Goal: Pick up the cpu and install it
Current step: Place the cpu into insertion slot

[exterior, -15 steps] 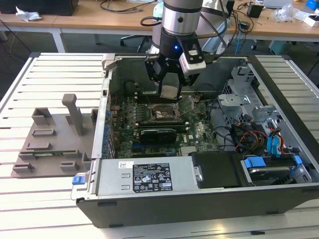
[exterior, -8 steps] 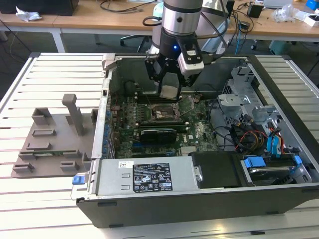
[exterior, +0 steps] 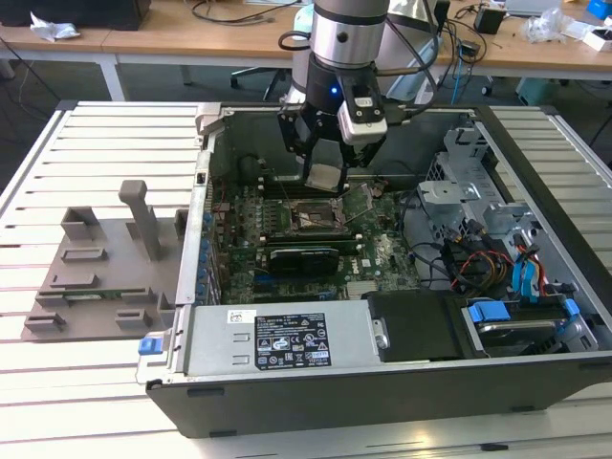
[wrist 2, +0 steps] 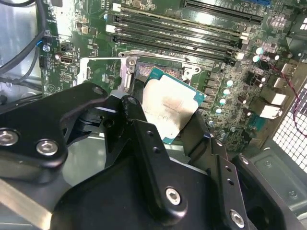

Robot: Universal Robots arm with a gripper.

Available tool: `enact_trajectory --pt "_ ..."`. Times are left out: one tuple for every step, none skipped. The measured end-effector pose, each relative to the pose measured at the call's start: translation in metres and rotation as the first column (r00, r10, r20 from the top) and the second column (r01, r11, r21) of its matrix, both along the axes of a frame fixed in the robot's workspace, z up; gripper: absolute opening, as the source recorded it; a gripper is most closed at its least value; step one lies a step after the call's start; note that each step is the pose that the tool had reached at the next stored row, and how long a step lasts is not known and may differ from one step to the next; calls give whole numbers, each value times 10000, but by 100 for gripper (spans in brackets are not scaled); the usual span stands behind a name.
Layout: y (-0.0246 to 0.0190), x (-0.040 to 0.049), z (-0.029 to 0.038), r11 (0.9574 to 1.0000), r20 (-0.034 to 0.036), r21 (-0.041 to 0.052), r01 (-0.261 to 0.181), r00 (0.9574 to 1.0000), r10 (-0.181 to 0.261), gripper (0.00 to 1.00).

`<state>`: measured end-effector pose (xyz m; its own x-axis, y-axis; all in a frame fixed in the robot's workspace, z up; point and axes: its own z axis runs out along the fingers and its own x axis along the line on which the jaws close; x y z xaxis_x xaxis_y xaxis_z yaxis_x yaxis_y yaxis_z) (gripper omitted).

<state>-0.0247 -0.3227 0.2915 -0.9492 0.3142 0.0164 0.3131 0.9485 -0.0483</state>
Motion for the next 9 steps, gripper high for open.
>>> enact_trajectory --pt "0 0 0 10000 1 -4 59 10000 -59 55" --pt "0 0 0 9999 0 -7 111 9999 -111 55" --pt "0 0 0 9998 0 -10 197 9998 -197 55" --pt "0 0 0 9997 0 -12 250 9997 -250 55" --pt "0 0 -1 9994 1 -15 360 9994 -360 55" --pt "0 0 -1 9987 0 -19 500 9988 -500 55" --pt "0 0 -1 9979 1 -21 651 9979 -651 55" --pt "0 0 -1 9971 1 -22 765 9971 -765 55" --pt "0 0 -2 9958 1 -24 918 9958 -918 55"
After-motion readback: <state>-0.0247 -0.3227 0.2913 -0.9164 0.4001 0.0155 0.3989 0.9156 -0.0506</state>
